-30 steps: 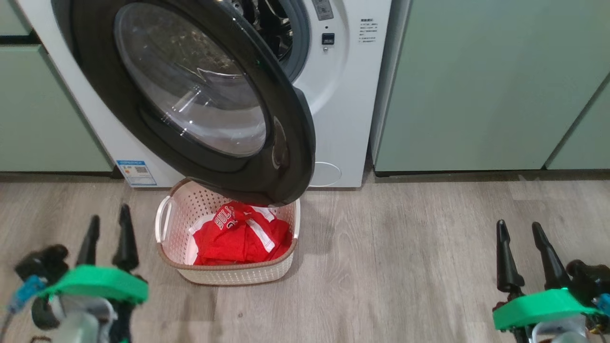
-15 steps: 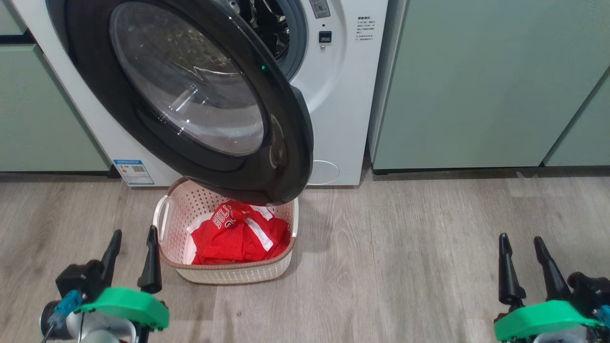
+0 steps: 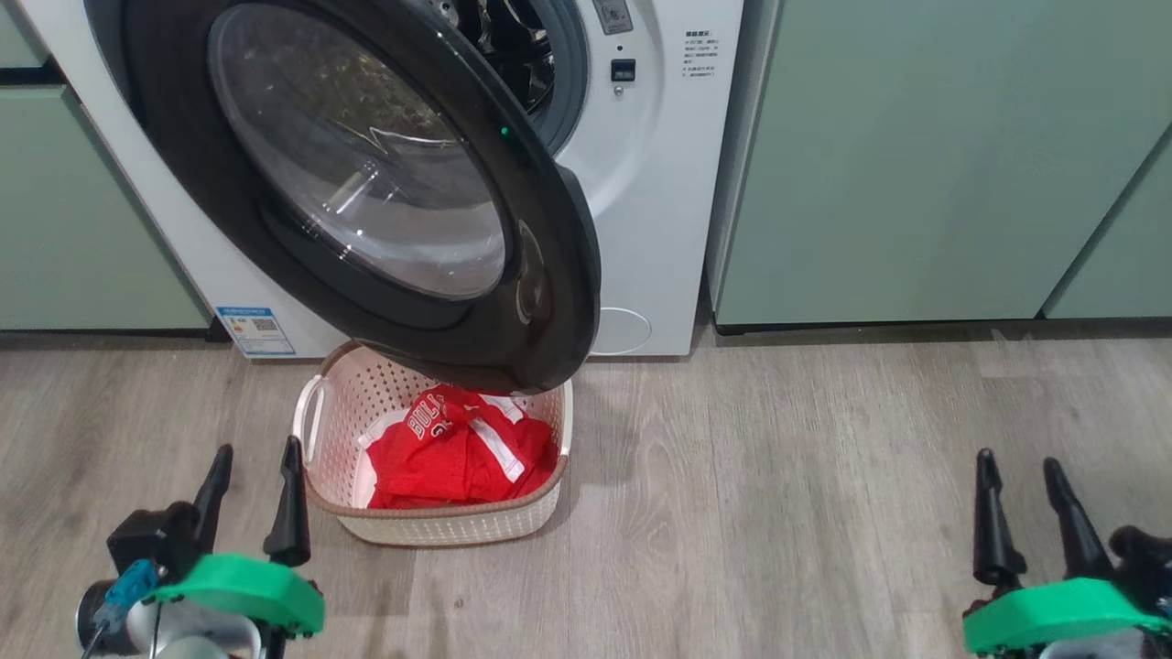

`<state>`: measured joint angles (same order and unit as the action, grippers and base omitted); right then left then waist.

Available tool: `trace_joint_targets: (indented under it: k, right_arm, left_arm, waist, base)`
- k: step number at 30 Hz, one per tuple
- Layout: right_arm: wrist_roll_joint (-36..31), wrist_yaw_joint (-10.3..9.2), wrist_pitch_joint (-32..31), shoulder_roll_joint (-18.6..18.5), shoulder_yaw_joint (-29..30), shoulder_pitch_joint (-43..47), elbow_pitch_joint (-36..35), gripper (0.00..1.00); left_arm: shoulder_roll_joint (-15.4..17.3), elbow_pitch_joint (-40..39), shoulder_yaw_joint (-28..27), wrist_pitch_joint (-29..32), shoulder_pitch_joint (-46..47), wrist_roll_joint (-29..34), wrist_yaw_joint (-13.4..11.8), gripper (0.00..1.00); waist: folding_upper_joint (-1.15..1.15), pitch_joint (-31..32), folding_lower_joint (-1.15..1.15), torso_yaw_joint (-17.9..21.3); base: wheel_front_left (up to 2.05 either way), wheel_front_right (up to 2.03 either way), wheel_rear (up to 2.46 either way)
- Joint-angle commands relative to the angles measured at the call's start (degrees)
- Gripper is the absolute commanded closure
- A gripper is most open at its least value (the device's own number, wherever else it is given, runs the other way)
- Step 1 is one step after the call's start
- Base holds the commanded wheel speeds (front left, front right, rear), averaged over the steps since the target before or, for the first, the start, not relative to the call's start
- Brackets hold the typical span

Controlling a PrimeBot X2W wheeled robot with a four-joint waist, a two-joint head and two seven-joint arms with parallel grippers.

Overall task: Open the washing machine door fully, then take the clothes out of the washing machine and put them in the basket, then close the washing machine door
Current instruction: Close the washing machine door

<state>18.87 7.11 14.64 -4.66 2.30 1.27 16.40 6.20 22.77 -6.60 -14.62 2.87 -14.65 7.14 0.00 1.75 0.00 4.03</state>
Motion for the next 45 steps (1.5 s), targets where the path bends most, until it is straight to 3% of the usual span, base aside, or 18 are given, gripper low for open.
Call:
trace_joint_targets:
  k: [1, 3, 9, 16, 26, 36, 45]
  right_arm:
    - [0.53, 0.37, 0.36, -0.25, -0.87, -1.65, -2.23, 0.17]
    - [1.23, 0.37, 0.36, -0.27, 0.01, -2.26, -3.2, 1.0]
    - [3.74, 0.37, 0.36, -0.7, 2.3, -5.89, -8.9, 1.0]
    - [6.69, 0.37, 0.36, -2.22, 1.0, -13.66, -16.77, 1.0]
    - [8.77, 0.37, 0.36, -5.5, -11.72, -22.86, -19.18, 1.0]
    - [10.24, 0.37, 0.36, -6.2, -29.54, -29.57, -6.72, 1.0]
    - [12.71, 0.37, 0.36, -4.81, -32.99, -31.97, 9.34, 1.0]
  left_arm:
    - [0.66, -1.35, -1.9, -0.38, 2.33, 0.22, 0.35, 0.0]
    - [0.58, -0.89, -1.67, -0.38, 2.28, 0.06, 0.35, 0.0]
    - [-0.11, 0.03, -1.07, -0.38, 1.99, -0.3, 0.35, 0.0]
    - [-1.19, 1.01, 0.92, -0.38, 1.51, -0.16, 0.35, 0.0]
    - [-2.27, 1.88, 2.81, -0.38, 1.26, -0.17, 0.35, 0.0]
    - [-2.97, 2.33, 5.13, -0.38, 1.83, -0.5, 0.35, 0.0]
    - [-3.25, 2.04, 5.8, -0.38, 2.32, -0.87, 0.35, 0.0]
  waist:
    - [0.0, 0.0, 0.0, -0.1]
    - [0.0, -0.09, 0.0, -0.51]
    - [0.0, -0.56, 0.0, -2.66]
    - [0.0, -1.13, 0.0, -7.25]
    - [0.0, -1.15, 0.0, -14.89]
    - [0.0, -1.9, 0.0, -21.38]
    - [0.0, -3.66, 0.0, -23.12]
  base:
    - [0.0, 0.0, 0.0]
    - [0.0, 0.0, 0.0]
    - [0.0, 0.0, 0.0]
    - [0.0, 0.0, 0.0]
    - [0.0, 0.0, 0.0]
    - [0.0, 0.0, 0.0]
    - [0.0, 0.0, 0.0]
